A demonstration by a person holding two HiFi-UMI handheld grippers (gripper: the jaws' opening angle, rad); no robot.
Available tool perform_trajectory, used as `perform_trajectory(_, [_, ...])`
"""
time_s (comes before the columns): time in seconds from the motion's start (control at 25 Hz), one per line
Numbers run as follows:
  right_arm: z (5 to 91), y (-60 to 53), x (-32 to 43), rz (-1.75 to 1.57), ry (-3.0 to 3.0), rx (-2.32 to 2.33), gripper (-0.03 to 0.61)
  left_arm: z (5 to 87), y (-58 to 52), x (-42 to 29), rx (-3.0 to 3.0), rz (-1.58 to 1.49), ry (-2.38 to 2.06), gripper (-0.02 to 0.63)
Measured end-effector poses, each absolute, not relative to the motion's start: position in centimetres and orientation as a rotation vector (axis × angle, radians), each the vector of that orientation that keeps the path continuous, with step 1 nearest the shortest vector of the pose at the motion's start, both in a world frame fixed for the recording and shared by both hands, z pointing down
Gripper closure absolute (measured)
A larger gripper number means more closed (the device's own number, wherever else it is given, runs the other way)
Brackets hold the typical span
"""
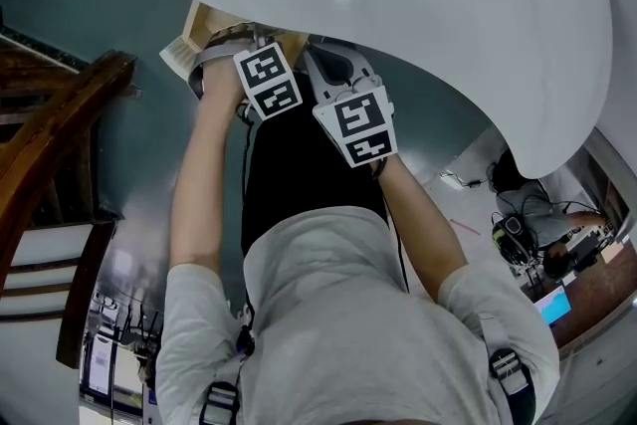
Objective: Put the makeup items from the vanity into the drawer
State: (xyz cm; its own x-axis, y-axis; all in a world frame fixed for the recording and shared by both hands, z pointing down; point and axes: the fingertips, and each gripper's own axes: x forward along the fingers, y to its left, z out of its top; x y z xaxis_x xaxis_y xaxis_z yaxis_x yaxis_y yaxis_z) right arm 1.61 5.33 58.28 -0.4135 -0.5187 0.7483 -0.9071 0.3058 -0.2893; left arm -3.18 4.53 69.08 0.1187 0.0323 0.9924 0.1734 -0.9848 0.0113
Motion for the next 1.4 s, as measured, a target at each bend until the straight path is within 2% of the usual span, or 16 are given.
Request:
perform_trajectory(0.16, [58.2,5.3,1.8,0.961,-2.045,1.265,0.565,68.9,4.1,-3.1,-2.265,-2.001,-0.176,0.555])
perform_trajectory(0.28, [58.2,5.5,1.7,0.961,-2.042,1.258,0.565,68.9,4.1,-3.2,-2.281,-2.011,-0.169,0.503])
perform_trajectory(0.48, [57.7,5.1,1.6,0.950,-2.047,1.255,0.565,68.2,3.7,-3.0,-2.304,-1.991,-0.137,0.503])
perform_trajectory(0.88, [55.1,4.6,0.4,0.895,-2.082,1.231,0.565,63.3,2.7,-4.0,-2.446,-1.882,0.179,0.601])
perform_trajectory(1.12, [51.4,4.1,-0.6,0.823,-2.130,1.209,0.565,57.8,3.2,-5.2,-2.605,-1.780,0.488,0.607])
perform_trajectory(1.4, [47.0,3.1,-2.6,0.712,-2.187,1.192,0.565,51.4,2.1,-6.8,-2.812,-1.491,1.065,0.608])
